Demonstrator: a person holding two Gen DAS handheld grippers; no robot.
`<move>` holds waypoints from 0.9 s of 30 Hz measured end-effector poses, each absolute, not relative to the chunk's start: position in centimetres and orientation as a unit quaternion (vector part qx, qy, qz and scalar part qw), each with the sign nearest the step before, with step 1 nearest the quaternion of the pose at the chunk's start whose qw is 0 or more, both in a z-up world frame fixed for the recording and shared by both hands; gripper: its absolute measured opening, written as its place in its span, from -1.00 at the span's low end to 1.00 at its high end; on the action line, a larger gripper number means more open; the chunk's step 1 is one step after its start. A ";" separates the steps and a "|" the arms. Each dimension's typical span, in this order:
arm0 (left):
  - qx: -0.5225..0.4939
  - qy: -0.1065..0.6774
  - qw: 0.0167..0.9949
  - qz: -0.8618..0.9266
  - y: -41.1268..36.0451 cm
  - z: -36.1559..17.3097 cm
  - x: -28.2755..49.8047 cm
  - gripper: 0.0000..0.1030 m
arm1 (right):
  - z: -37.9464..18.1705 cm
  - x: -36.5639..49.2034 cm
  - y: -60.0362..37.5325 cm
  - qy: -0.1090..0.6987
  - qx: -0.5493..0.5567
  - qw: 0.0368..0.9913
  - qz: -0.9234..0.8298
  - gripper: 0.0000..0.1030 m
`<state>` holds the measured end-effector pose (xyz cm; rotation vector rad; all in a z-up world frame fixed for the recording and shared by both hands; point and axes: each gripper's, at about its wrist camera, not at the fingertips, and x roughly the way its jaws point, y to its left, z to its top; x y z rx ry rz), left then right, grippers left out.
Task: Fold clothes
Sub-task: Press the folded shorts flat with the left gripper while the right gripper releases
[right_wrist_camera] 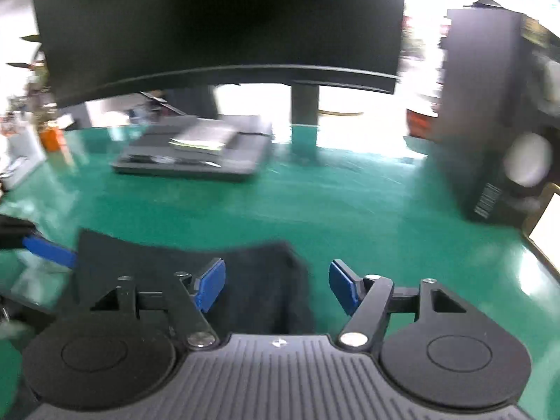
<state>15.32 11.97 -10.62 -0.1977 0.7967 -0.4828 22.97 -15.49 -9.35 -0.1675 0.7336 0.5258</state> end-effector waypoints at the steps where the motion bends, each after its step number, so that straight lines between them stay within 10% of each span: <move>1: -0.100 0.374 0.889 -0.244 11.7 -10.3 15.8 0.84 | -9.8 23.1 -15.7 0.369 -0.079 0.889 0.259 -0.75; 10: -0.021 0.408 0.881 -0.239 9.2 -11.5 17.8 0.85 | -11.2 25.3 -22.5 0.399 0.166 0.887 0.164 -0.83; 14: -0.071 0.387 0.893 -0.217 10.9 -10.4 17.5 0.85 | -10.5 23.9 -26.2 0.399 0.219 0.881 0.133 -0.42; 22: -0.122 0.419 0.856 -0.276 12.4 -8.0 13.9 0.88 | -8.3 13.5 -28.0 0.466 0.154 0.846 0.212 -0.39; 27: -0.117 0.487 0.807 -0.314 11.0 -7.9 7.9 0.82 | -7.9 8.1 -28.6 0.472 0.148 0.845 0.202 -0.04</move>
